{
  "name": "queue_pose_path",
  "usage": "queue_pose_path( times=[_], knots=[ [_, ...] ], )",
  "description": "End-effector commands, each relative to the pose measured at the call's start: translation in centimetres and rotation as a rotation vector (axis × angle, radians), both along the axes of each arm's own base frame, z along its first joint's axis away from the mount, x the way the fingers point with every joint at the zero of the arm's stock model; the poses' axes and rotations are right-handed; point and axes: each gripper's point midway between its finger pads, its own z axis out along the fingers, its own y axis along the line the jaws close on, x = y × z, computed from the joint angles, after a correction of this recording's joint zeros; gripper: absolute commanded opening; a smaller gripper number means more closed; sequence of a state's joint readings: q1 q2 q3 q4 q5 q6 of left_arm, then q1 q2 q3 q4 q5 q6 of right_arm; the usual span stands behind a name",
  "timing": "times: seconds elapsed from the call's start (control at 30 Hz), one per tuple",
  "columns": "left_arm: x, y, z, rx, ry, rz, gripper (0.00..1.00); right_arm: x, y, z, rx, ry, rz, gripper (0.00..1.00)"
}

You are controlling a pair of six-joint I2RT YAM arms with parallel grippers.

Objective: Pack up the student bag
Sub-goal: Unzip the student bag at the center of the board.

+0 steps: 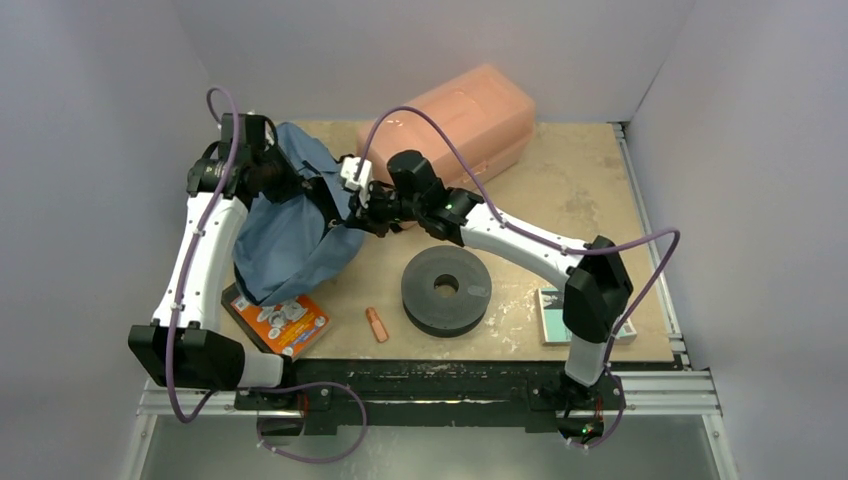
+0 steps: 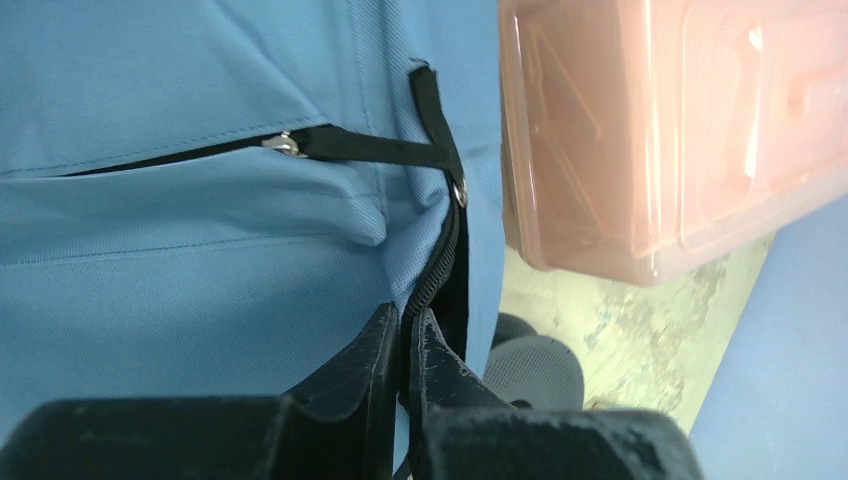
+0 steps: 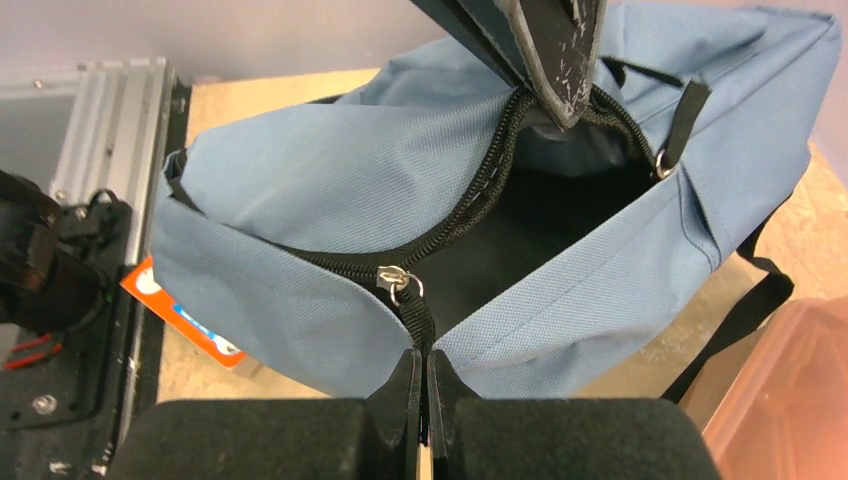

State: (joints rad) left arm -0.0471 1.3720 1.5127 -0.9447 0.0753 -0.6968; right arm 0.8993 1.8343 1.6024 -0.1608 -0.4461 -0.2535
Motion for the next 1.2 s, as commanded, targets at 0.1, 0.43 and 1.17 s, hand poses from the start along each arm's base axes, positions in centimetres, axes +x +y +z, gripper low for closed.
queue_pose_path(
  times=[0.1,0.43,1.17],
  knots=[
    [3.7,4.8,6.2,0.042,-0.265,0.337,0.0,-4.4,0.0,5.2,0.111,0.064,-0.04,0.0],
    [4.2,4.4,6.5,0.005,-0.285,0.331,0.0,-0.8,-0.9,5.1,0.058,-0.004,-0.289,0.03],
    [1.9,2.7,3.3,-0.059,-0.236,0.261,0.0,-0.9,0.5,8.9,0.208,0.153,-0.226,0.33]
  ],
)
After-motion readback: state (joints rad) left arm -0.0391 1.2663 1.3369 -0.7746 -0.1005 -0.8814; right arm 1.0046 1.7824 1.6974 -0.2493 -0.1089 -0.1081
